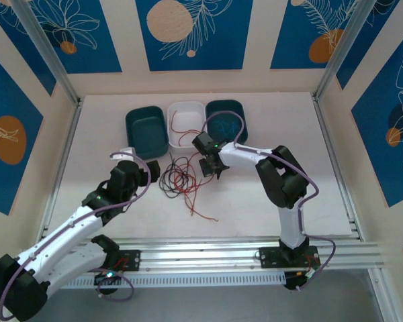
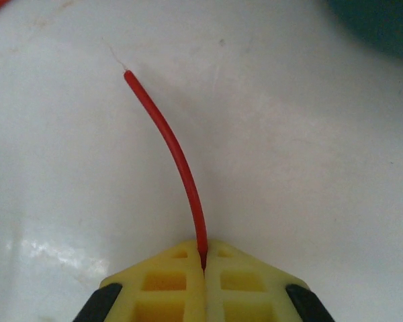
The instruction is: Untangle the cables
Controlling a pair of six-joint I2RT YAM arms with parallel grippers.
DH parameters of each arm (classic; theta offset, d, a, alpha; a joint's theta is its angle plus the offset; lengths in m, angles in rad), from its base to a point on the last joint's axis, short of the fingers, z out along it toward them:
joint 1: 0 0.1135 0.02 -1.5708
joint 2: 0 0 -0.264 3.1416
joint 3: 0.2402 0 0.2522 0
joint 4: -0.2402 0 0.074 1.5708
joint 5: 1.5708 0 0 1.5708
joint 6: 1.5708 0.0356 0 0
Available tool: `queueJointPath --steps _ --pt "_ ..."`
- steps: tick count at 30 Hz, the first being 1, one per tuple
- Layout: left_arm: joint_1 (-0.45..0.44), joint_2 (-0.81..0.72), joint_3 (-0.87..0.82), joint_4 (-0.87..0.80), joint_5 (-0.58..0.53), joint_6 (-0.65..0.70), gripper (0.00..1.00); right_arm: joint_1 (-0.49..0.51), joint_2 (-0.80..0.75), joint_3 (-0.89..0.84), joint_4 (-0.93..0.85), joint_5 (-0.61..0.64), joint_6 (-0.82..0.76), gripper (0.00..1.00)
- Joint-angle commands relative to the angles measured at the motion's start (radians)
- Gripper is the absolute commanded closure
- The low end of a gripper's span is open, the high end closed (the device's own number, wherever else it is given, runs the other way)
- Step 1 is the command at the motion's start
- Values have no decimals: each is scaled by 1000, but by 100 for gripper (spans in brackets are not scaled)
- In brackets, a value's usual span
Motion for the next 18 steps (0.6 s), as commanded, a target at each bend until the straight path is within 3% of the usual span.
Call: queueJointPath --steps 1,18 --pt "5 3 1 34 21 -15 0 29 -70 -33 -53 78 2 100" --pt "4 90 1 193 261 46 0 67 -545 -37 -87 149 -9 100"
